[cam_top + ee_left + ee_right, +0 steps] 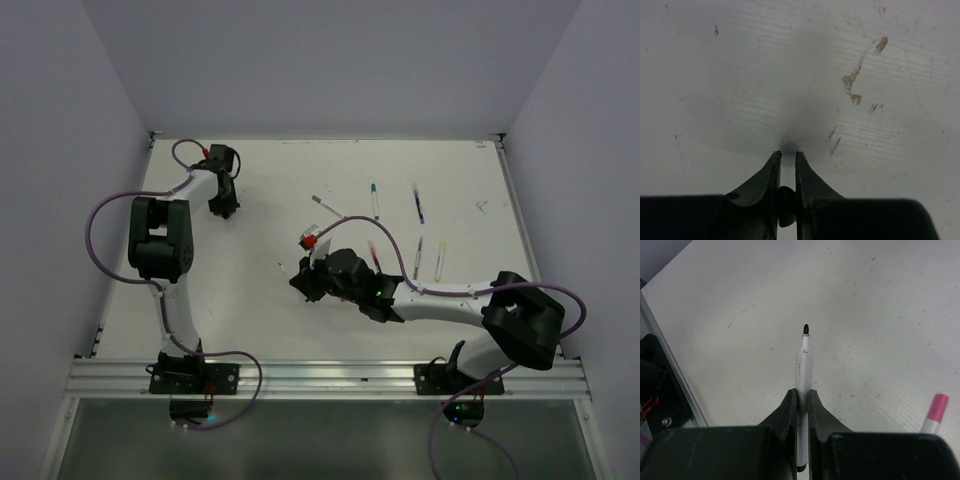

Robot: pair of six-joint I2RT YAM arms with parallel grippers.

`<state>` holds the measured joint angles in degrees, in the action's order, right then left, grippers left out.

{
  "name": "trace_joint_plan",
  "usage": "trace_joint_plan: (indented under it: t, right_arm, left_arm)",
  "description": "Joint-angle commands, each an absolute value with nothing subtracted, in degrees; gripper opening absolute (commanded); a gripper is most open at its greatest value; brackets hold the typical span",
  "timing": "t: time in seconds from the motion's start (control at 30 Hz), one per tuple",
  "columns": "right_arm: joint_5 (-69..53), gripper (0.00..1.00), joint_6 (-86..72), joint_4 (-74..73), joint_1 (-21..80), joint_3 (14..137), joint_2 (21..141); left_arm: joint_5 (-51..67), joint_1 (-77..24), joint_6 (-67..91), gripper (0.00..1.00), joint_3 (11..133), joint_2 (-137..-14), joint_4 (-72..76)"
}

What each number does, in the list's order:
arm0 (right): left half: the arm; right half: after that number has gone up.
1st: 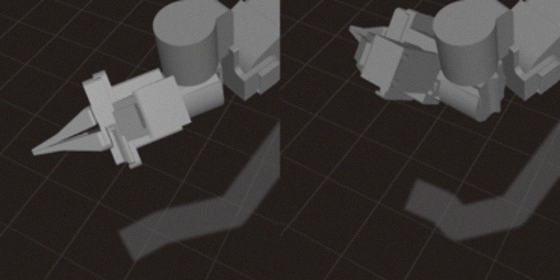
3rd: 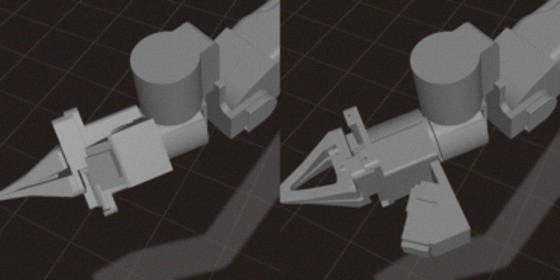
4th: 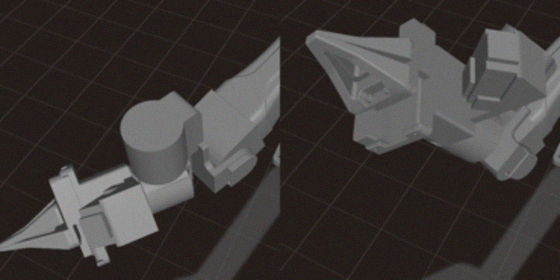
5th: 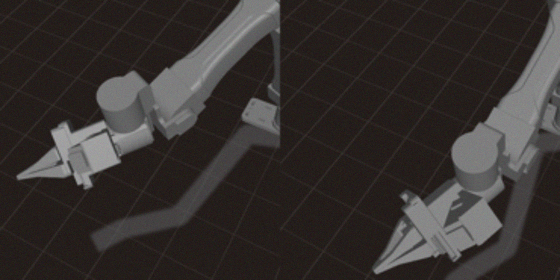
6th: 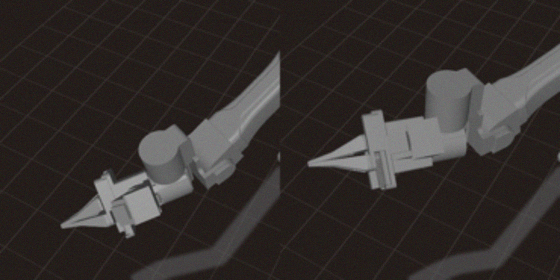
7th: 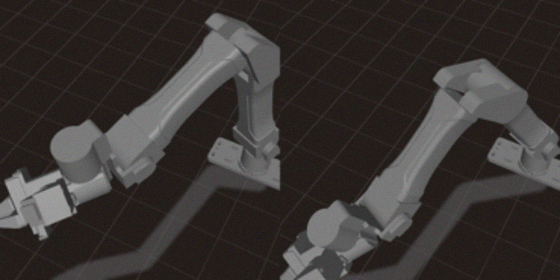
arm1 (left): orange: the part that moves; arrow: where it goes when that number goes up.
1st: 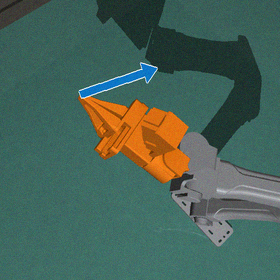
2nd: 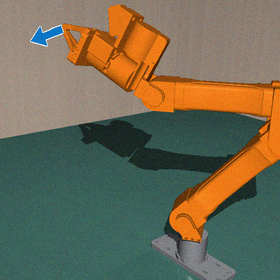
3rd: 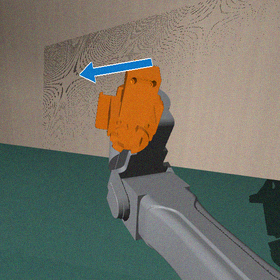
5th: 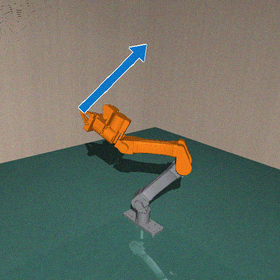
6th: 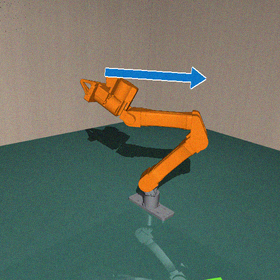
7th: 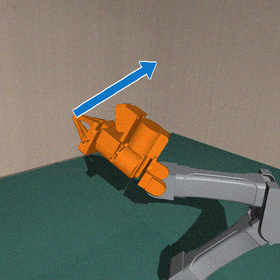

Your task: Open the pen caps

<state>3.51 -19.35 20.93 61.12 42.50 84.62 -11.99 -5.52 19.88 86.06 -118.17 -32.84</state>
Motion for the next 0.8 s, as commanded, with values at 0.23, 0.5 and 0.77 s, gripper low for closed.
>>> trace_joint_plan:
  t: [0.23,0.5,0.77]
  right_arm:
    - [4.22,0.0,-20.04,22.94,61.0,45.44,86.66]
    - [4.92,0.0,-20.48,23.03,61.08,45.18,86.4]
    - [5.1,0.0,-21.01,22.94,61.08,45.0,85.61]
  left_arm:
    - [-10.2,-4.66,17.93,0.21,87.28,-120.06,-34.37]
    - [-9.67,-4.31,18.54,0.38,85.78,-119.09,-33.31]
    - [-8.96,-4.04,19.33,0.44,85.52,-117.96,-32.87]
